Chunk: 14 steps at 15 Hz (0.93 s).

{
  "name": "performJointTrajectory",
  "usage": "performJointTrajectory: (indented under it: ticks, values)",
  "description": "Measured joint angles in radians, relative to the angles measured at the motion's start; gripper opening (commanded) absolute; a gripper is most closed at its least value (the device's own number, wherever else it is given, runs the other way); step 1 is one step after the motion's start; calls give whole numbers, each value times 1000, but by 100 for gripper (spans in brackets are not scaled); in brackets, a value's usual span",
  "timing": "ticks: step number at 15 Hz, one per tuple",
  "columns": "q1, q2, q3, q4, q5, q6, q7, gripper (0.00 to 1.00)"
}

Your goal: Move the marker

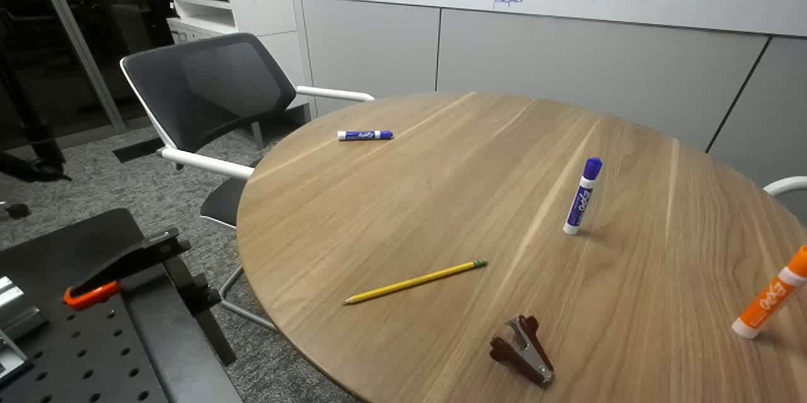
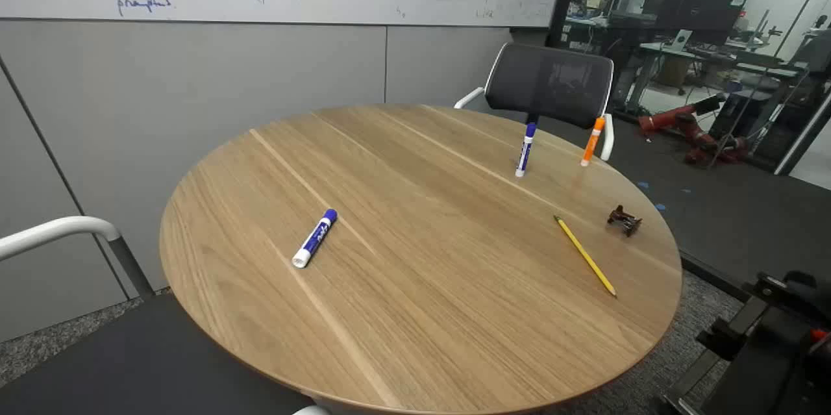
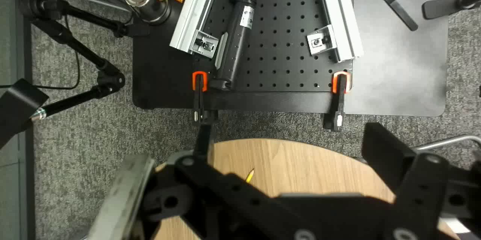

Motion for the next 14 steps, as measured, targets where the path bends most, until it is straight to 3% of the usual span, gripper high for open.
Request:
performJointTrajectory:
  ticks: [4, 6, 10, 14]
  values:
    - [0, 2, -1, 2, 0, 5, 0, 100]
    - [-1, 28, -14, 6, 0, 69, 8, 100]
    - [-38, 210, -90, 91, -2, 268, 19, 100]
    - [-81, 429, -187, 247, 31, 427, 10, 100]
